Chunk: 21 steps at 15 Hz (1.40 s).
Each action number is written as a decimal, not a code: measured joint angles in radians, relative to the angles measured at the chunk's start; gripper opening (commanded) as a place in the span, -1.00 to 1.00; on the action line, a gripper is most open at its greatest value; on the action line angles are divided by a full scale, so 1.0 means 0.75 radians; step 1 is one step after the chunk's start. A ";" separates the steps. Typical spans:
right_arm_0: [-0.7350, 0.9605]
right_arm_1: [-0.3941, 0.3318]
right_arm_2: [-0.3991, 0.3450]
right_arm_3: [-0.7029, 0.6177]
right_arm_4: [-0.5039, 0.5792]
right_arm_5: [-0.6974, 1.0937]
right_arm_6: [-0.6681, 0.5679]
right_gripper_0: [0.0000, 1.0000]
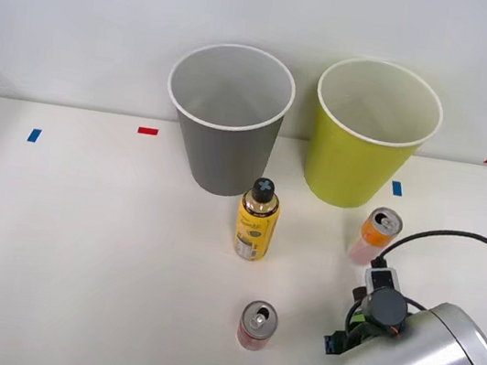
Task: Put cans in the gray bin, plastic bottles in the light green bin
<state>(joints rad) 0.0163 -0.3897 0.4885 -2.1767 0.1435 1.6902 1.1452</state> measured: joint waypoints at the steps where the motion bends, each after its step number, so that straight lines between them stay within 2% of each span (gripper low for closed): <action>1: 0.000 0.001 0.000 0.001 0.002 -0.001 0.000 -0.93; 2: 0.000 0.001 0.000 0.001 0.005 -0.003 0.001 -1.00; 9: 0.029 0.005 0.049 -0.037 0.108 -0.067 0.000 -1.00; 13: 0.110 0.021 0.037 -0.217 0.123 -0.089 0.020 -1.00; 17: 0.282 0.052 -0.024 -0.460 0.079 -0.254 0.082 -1.00; 21: 0.427 0.107 -0.087 -0.580 0.060 -0.479 0.314 -1.00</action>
<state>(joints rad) 0.3363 -0.3093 0.4231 -2.6113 0.1884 1.3308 1.3805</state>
